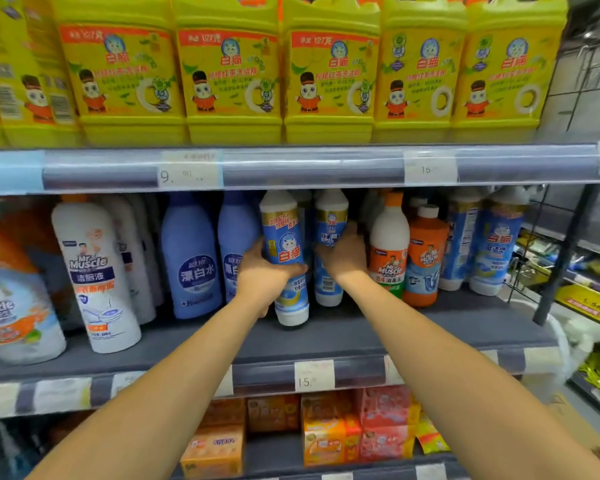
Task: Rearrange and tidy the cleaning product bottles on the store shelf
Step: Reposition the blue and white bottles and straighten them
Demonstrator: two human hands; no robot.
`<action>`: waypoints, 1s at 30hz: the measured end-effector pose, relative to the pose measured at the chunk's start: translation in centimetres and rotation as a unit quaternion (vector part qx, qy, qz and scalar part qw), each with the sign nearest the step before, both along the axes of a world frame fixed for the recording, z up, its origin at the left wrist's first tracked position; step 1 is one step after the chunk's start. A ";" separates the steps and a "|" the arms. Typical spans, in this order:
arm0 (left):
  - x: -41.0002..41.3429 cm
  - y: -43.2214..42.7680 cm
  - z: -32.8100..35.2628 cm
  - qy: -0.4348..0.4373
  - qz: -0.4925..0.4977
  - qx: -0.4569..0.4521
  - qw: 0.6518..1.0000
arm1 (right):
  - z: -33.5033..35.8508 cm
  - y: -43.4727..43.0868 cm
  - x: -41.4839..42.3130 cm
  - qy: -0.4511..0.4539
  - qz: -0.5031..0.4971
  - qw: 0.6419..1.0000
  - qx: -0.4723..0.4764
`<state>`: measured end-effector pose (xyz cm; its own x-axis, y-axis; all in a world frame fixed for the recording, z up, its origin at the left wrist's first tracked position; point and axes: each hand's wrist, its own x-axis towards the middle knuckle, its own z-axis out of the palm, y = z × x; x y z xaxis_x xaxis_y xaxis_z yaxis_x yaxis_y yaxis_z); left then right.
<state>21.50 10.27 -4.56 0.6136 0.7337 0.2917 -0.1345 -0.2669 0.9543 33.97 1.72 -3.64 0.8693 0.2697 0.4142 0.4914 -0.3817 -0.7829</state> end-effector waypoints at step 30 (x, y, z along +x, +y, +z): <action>6.2 0.1 -1.3 0.080 0.033 0.076 0.993 | -5.7 -1.7 1.7 0.113 0.077 0.990 -0.027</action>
<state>27.73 10.37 -5.83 0.6140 0.7282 0.3046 0.0387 -0.4132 0.9098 35.70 0.04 -9.37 0.8847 0.4233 0.1950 0.3619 -0.3604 -0.8597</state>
